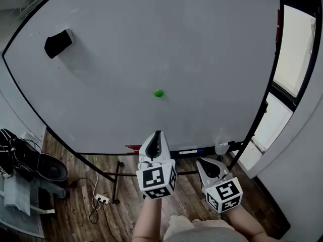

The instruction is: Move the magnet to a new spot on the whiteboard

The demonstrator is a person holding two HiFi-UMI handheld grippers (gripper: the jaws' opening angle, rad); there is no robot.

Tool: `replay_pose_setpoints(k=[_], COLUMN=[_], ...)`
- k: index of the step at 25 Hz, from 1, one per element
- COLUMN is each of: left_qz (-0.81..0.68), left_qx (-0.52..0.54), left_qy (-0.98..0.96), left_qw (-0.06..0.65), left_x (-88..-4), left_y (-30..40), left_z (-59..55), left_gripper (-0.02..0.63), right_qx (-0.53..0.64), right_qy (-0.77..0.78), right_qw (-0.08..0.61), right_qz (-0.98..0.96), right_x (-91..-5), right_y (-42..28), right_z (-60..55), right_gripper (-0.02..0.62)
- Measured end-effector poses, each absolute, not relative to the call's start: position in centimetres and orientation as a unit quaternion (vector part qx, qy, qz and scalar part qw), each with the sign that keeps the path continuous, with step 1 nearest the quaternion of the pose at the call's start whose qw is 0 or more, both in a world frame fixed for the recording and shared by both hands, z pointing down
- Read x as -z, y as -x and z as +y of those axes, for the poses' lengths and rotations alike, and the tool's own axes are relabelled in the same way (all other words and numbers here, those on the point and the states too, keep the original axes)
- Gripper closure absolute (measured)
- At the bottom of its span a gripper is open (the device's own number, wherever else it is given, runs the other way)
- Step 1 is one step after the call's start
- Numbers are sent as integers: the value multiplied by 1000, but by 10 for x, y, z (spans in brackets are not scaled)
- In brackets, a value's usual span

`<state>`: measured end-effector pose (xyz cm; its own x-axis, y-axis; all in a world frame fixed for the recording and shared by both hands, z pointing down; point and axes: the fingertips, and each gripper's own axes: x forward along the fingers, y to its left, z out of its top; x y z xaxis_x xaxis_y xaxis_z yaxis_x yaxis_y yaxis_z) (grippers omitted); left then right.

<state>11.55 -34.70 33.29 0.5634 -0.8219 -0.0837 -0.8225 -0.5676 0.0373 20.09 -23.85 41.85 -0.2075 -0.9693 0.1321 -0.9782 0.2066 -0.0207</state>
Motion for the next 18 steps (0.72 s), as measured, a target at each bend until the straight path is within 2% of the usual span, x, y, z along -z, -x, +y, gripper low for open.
replay_pose_setpoints(k=[1, 18], left_qz=[466, 461], left_qx=[-44, -32], left_qy=[884, 882], left_qw=[-3, -91], left_x=[-341, -420], left_y=[-111, -5], left_z=[-340, -218], left_gripper=[600, 601], right_qx=[-51, -44], right_qy=[-626, -618], right_qw=[46, 58], right_qz=[-777, -783], right_x=[-420, -420], right_y=[-200, -154], right_z=[-235, -157], right_gripper=[594, 594])
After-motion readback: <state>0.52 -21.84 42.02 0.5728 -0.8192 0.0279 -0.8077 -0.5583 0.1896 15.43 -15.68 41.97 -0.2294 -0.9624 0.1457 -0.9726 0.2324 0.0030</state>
